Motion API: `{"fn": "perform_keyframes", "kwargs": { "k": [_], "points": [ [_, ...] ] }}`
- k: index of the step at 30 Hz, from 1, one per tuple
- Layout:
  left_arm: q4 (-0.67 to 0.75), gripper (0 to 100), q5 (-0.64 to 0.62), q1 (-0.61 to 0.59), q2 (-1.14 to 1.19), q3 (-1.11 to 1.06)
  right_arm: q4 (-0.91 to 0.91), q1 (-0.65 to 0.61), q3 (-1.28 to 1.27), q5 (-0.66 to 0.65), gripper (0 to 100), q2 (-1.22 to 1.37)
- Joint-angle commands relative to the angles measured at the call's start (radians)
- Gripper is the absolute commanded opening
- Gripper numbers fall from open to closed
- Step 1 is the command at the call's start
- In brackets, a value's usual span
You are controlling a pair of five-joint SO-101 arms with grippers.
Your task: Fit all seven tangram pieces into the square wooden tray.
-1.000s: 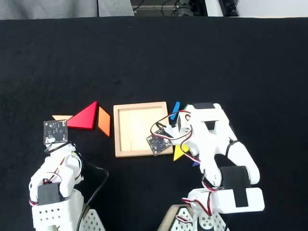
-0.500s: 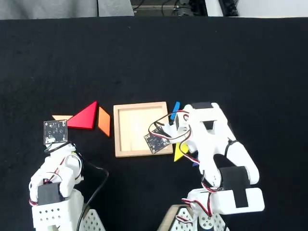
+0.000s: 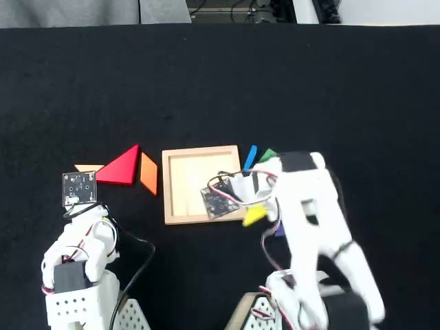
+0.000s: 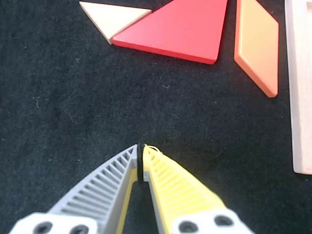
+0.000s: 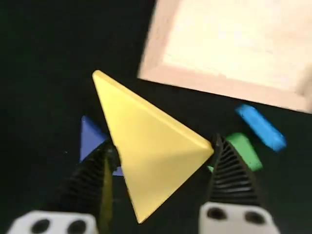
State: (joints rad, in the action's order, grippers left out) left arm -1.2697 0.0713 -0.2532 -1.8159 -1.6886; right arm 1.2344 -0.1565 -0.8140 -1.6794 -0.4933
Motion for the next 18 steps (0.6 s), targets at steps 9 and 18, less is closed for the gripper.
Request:
{"fn": "perform_keyframes", "kwargs": {
  "k": [9,18],
  "points": [
    [0.0,3,-0.006,-0.012,-0.003,-0.012,-0.146,-0.304,0.104,1.065,18.0,-0.239],
    [0.0,3,-0.006,-0.012,-0.003,-0.012,-0.178,-0.31,0.375,1.597,18.0,0.111]
  ]
}}
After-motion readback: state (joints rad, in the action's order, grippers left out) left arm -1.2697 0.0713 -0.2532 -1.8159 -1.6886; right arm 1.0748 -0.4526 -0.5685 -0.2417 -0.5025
